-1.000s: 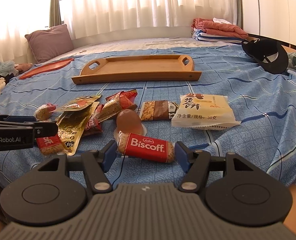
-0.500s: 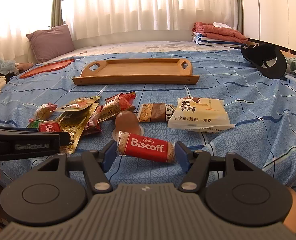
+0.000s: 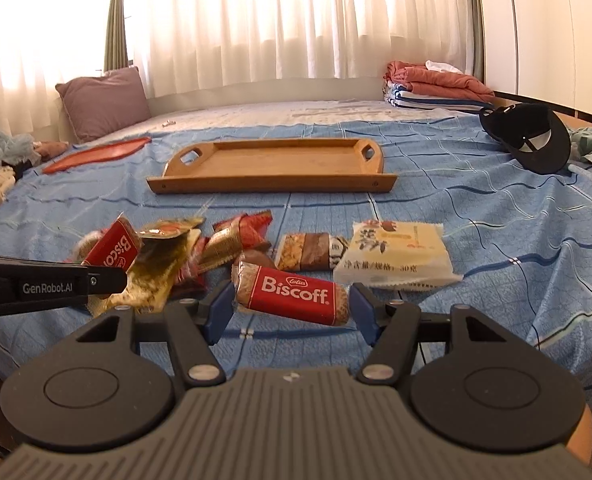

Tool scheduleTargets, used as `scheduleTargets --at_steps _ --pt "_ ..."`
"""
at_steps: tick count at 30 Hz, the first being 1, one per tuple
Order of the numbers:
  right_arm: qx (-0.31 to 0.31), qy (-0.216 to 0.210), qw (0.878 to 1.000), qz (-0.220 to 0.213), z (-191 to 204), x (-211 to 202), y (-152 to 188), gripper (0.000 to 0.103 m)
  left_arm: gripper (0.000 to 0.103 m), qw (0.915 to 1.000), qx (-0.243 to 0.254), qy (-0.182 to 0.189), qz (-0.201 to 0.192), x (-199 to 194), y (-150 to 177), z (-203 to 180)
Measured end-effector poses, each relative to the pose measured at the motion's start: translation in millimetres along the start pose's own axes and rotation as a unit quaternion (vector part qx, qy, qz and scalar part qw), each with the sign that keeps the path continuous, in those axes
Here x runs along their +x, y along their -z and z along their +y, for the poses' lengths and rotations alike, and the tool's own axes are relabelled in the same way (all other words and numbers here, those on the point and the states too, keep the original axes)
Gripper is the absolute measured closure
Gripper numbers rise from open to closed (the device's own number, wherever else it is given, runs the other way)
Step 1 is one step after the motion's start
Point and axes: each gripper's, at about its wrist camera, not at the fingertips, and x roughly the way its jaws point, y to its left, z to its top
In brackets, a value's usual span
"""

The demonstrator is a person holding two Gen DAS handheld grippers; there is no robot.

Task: Organize snacks
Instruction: 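Close the right gripper on the Biscoff packet while the left gripper grasps the red candy stick, then carry both packets to the wooden tray and open both grippers to release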

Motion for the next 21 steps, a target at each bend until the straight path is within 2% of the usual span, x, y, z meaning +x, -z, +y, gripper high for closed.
scheduleTargets --at_steps 9,21 --pt "0.01 -0.012 1.0 -0.021 -3 2 -32 0.038 0.097 0.999 0.021 0.008 -0.039 -10 -47 4" --pt "0.047 -0.035 0.998 -0.032 -31 36 -110 0.038 0.097 0.9984 -0.031 0.041 -0.024 28 -138 35"
